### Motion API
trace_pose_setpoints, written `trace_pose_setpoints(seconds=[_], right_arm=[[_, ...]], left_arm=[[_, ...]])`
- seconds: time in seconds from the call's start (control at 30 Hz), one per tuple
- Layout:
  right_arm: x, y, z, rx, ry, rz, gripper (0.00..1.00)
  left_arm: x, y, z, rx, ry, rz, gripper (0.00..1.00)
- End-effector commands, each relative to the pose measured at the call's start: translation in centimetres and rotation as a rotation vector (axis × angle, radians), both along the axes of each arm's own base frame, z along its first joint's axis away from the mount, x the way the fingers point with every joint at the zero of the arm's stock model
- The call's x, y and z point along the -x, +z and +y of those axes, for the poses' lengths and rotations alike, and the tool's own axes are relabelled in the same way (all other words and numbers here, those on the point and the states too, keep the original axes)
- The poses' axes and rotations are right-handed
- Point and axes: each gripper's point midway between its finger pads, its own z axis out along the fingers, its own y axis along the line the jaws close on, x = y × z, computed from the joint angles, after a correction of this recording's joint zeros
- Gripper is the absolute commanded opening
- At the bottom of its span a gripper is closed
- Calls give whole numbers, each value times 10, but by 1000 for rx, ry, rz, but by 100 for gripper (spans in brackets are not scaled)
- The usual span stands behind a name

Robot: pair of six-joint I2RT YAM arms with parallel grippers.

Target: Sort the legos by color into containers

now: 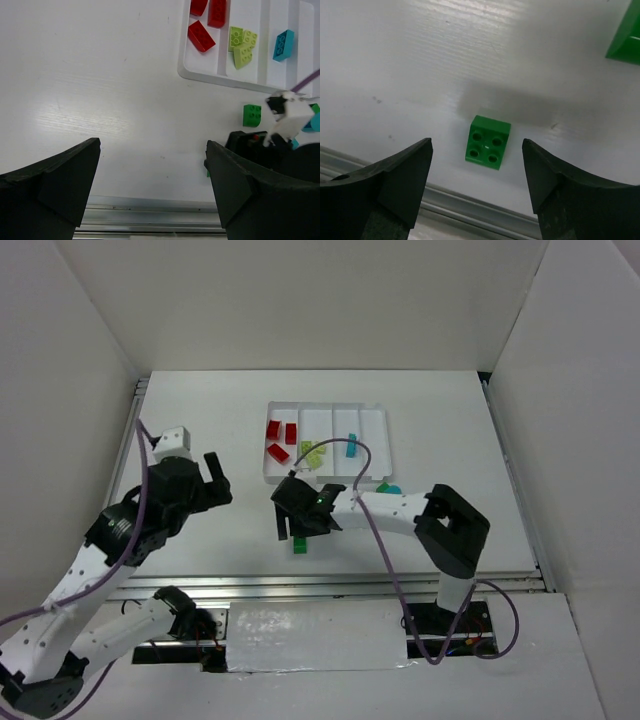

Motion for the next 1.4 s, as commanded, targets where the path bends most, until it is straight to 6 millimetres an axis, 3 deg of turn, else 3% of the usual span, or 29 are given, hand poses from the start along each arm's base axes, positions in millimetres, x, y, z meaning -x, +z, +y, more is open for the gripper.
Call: trace_pose_setpoints(seconds=[0.0, 0.2, 0.3, 0.33, 0.37, 0.6, 0.7, 0.8, 0.83, 0.93, 0.97, 1.03, 1.07, 1.13, 1.2, 1.23, 1.27, 1.33, 1.37], right_arm=[[-4, -10, 17, 25, -15, 0, 78], [1, -32, 18, 91, -36, 23, 61], [2, -33, 17, 89, -41, 21, 38], [1, -31, 15, 88, -51, 14, 12], [0, -31, 13, 93, -57, 7, 2], [-14, 6, 24, 21, -13, -75, 0], [-30, 23, 19, 16, -3, -125, 0], [-60, 42, -2, -21, -37, -142, 0], [-80, 49, -20, -28, -66, -158, 0], [-109, 70, -52, -45, -101, -207, 0], [-129, 79, -75, -42, -152, -227, 0], [-148, 86, -96, -11, -145, -258, 0], [-169, 89, -118, 9, -190, -276, 0], [-195, 98, -138, 39, -202, -314, 0], [-214, 80, -168, 96, -250, -255, 0], [-227, 87, -172, 101, -253, -270, 0], [-234, 74, -181, 128, -270, -241, 0], [-252, 75, -197, 132, -311, -242, 0], [-255, 63, -202, 147, -317, -205, 0]], left_arm=[[20, 1, 13, -24, -31, -15, 99], [25, -17, 15, -42, -59, -20, 100], [23, -18, 12, -46, -75, -19, 100], [23, -20, 12, -47, -73, -18, 99], [22, -20, 12, -48, -74, -19, 99], [24, -20, 11, -34, -83, -32, 99], [24, -19, 10, -29, -87, -36, 99], [24, -20, 8, -27, -96, -35, 100], [24, -21, 8, -26, -96, -35, 99], [24, -21, 7, -26, -101, -32, 99], [24, -21, 7, -25, -104, -33, 99], [23, -22, 6, -25, -109, -32, 100], [24, -22, 5, -23, -112, -32, 99], [23, -22, 5, -23, -114, -33, 99], [24, -21, 4, -18, -119, -35, 99], [24, -21, 3, -19, -123, -36, 99], [24, -21, 3, -16, -126, -37, 99], [24, -22, 3, -18, -126, -35, 99], [23, -22, 1, -17, -133, -34, 100]])
